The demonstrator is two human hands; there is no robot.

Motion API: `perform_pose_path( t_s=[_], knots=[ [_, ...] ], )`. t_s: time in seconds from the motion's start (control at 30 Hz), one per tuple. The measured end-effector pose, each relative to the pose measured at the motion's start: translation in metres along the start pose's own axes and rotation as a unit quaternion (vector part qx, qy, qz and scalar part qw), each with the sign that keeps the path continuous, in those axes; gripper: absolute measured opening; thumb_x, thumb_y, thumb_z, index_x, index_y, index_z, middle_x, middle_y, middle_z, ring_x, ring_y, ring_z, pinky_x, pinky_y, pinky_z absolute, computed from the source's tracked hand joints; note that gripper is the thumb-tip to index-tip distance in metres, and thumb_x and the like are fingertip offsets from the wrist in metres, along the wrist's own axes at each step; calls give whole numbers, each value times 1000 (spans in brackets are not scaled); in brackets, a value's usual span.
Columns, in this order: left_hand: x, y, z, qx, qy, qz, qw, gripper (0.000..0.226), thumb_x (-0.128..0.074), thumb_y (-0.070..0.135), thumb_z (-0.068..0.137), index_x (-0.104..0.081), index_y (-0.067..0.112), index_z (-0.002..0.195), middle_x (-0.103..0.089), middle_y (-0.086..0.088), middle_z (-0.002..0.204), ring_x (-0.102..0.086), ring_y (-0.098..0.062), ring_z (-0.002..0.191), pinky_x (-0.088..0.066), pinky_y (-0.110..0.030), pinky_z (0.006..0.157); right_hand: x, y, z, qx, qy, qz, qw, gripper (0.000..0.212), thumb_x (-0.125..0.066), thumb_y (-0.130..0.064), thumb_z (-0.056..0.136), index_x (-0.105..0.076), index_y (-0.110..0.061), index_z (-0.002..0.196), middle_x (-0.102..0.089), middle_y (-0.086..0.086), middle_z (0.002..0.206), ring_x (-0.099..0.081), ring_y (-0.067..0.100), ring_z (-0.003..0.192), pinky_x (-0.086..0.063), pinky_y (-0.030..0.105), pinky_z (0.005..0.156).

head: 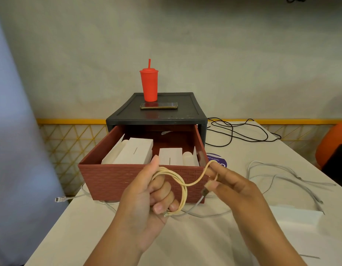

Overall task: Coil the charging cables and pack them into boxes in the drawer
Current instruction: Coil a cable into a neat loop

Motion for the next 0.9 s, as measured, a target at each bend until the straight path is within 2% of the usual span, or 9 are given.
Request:
perform_pose_path(
  t_s=[0.13, 0.23, 0.33, 0.47, 0.57, 0.67, 0.73, 0.8, 0.9],
  knots=[
    [-3, -6, 0, 25, -1, -24, 999, 44, -53, 37, 72, -29, 17, 41, -18, 3, 37, -21, -10, 29, -33, -25, 38, -14, 7, -2, -32, -40, 78, 996, 46, -68, -13, 80, -58, -24, 124, -71, -13, 101, -66, -1, 89, -46, 14, 69],
    [-4, -10, 0, 22, 1, -41, 999, 45, -52, 39, 75, -31, 17, 42, -20, 3, 39, -23, -9, 31, -36, -25, 40, -28, 12, -6, -40, -86, 131, 987, 64, -81, -24, 54, -63, -27, 116, -69, -8, 107, -67, 9, 94, -50, 23, 73],
    [-5, -12, 0, 1, 8, -31, 999, 47, -48, 42, 77, -34, 15, 42, -28, -1, 43, -33, -12, 39, -44, -27, 52, -33, 13, -7, -28, -68, 180, 981, 69, -81, -17, 46, -64, -24, 112, -66, 1, 109, -69, 18, 88, -56, 29, 72],
    [2, -15, 1, 3, -6, 26, 1000, 48, -46, 47, 76, -41, 12, 44, -45, -5, 61, -43, -15, 58, -42, -32, 69, -28, 8, -5, -9, -46, 190, 981, 70, -75, 11, 61, -53, -17, 122, -71, -10, 85, -70, 17, 72, -57, 26, 62],
    [4, -15, 0, 42, -56, 52, 996, 42, -46, 42, 77, -55, 10, 50, -47, -6, 61, -47, -16, 57, -43, -30, 66, -22, 8, -3, -4, -40, 163, 986, 79, -65, 18, 67, -44, -19, 134, -69, -13, 91, -68, 18, 72, -57, 24, 64],
    [5, -15, -2, 100, -93, 5, 991, 36, -53, 32, 82, -67, 4, 64, -48, -8, 53, -53, -19, 54, -52, -31, 60, -20, 3, -3, 19, -53, 131, 990, 89, -74, 17, 60, -44, -24, 134, -66, -13, 99, -63, 11, 61, -52, 19, 57],
    [6, -14, -3, 126, -120, -10, 985, 30, -62, 27, 82, -69, 1, 69, -47, -7, 50, -56, -22, 54, -55, -32, 57, -19, -1, -3, 33, -69, 116, 990, 91, -73, 6, 54, -42, -29, 132, -66, -18, 99, -59, 7, 56, -50, 17, 56],
    [5, -13, -3, 154, -155, -18, 976, 22, -62, 22, 72, -67, 0, 71, -45, -6, 47, -57, -23, 54, -56, -35, 64, -19, -4, -3, 39, -89, 98, 990, 92, -74, 4, 56, -40, -32, 133, -66, -22, 96, -57, 5, 55, -49, 17, 58],
    [3, -12, -3, 168, -164, -10, 972, 21, -66, 20, 72, -63, 1, 63, -39, -5, 42, -52, -22, 50, -53, -37, 74, -21, -7, -4, 41, -103, 81, 991, 90, -72, -3, 55, -38, -34, 133, -66, -23, 91, -58, 3, 57, -49, 18, 59]
  ],
)
Point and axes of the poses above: each hand's wrist, its own z-axis towards the middle knuckle, its own x-axis out of the back of the hand, y = z × x, the point moved 5 cm from there along z, towards the middle knuckle
